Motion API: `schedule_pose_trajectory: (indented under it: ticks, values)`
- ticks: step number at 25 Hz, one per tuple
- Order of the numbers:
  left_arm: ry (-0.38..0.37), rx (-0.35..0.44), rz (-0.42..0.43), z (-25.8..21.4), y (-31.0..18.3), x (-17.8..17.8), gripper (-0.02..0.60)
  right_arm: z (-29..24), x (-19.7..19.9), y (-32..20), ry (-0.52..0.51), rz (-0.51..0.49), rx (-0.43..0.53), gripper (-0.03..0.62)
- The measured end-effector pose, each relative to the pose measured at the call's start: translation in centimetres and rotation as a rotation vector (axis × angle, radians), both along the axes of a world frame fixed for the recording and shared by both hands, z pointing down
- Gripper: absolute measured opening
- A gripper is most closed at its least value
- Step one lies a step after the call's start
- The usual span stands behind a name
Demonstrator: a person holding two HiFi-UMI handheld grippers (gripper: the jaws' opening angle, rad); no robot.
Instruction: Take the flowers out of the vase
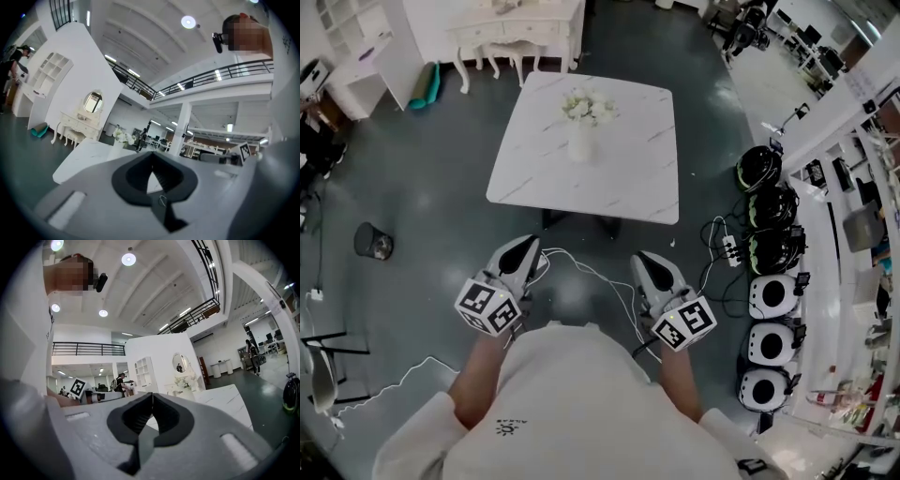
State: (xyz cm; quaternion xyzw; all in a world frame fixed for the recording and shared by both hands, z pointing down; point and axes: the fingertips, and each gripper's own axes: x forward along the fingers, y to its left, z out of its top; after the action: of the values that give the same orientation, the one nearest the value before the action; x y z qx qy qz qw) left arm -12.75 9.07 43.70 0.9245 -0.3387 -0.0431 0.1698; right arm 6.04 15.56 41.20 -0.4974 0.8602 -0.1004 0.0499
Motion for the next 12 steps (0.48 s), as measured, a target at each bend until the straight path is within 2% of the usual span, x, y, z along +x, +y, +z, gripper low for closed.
schedule_pose_trajectory:
  ticks: [7,12]
  values:
    - [0.011,-0.018,0.003,0.8,0.8,-1.9,-0.012,0.0,-1.2,0.2,-0.031,0.005,-0.006,0.002]
    - [0.008,-0.002,0.016,0.5,0.8,-3.1,-0.012,-0.1,-2.4,0.3,-0.032,0.000,-0.012,0.002]
